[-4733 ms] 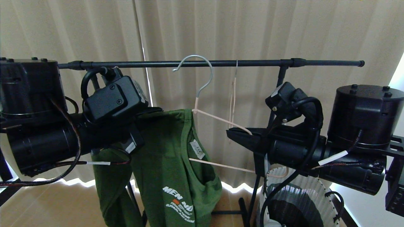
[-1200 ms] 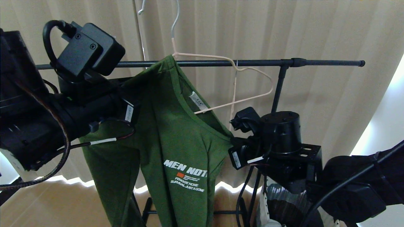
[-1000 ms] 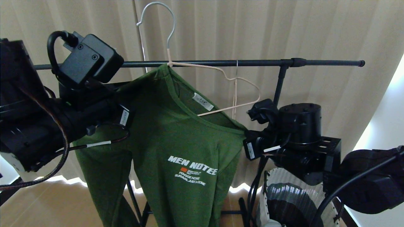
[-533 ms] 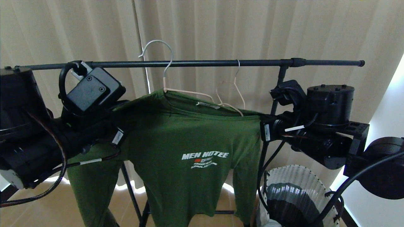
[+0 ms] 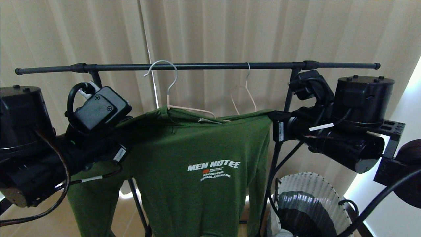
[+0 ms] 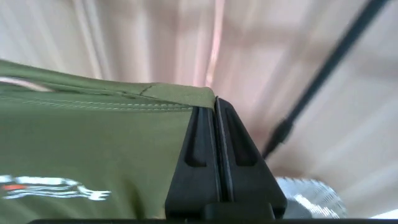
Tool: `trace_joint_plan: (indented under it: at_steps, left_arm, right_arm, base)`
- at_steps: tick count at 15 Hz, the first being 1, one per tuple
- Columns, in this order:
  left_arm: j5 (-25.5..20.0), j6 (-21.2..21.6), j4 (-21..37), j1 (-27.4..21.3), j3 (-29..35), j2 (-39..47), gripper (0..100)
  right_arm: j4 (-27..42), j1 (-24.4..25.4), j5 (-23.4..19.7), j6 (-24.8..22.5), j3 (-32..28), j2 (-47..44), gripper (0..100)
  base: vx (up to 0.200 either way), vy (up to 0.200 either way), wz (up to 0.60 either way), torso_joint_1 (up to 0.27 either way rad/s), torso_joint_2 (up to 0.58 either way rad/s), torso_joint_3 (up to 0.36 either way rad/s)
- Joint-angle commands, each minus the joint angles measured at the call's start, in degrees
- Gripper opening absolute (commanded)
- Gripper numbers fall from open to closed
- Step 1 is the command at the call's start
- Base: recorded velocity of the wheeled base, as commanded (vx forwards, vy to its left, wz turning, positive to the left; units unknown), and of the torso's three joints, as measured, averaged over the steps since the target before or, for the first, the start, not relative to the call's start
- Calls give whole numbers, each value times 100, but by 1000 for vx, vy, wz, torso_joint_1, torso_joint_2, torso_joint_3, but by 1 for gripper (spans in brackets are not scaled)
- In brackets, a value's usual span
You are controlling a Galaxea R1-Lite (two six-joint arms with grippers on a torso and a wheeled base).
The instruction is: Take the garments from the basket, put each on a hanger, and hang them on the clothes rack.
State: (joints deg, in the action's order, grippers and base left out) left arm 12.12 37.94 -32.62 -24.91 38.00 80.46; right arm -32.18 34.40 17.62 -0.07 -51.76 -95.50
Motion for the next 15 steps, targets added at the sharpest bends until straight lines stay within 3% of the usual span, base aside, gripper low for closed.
trace_joint_plan:
  at_steps: [1,2,3,5,6,8,10,15]
  left_arm:
    - [274,-155,-86,-6,50,119,0]
    - [423,-340,-289,-14,67,207,0]
    - [502,-419,-456,-23,67,277,0]
    - [599,-463,-754,-14,50,383,0]
    - [599,-471,-1097,-50,-29,488,0]
    - [564,-498,-1176,-173,-82,497,0]
    - [528,-744,-1176,-471,-100,471,0]
    - [133,-691,-1167,-682,-108,471,0]
  right_arm:
    - [19,374,-118,-1,333,453,0]
    - [19,524,-153,-1,527,559,0]
    - [19,647,-153,-1,659,620,100]
    - [2,743,-162,-1,817,656,100]
    - [-69,761,-390,-1,869,656,100]
    - [-271,752,-777,-98,755,612,100]
    - [-482,743,-918,-538,632,533,100]
    - [-482,708,-909,-1232,-1,190,100]
  base:
    - [0,0,0,0,0,0]
    - [0,0,0,0,0,0]
    - [0,0,0,0,0,0]
    - [0,0,0,0,0,0]
    - [0,0,0,0,0,0]
    - [0,0,0,0,0,0]
    - [0,0,0,0,0,0]
    - [0,0,0,0,0,0]
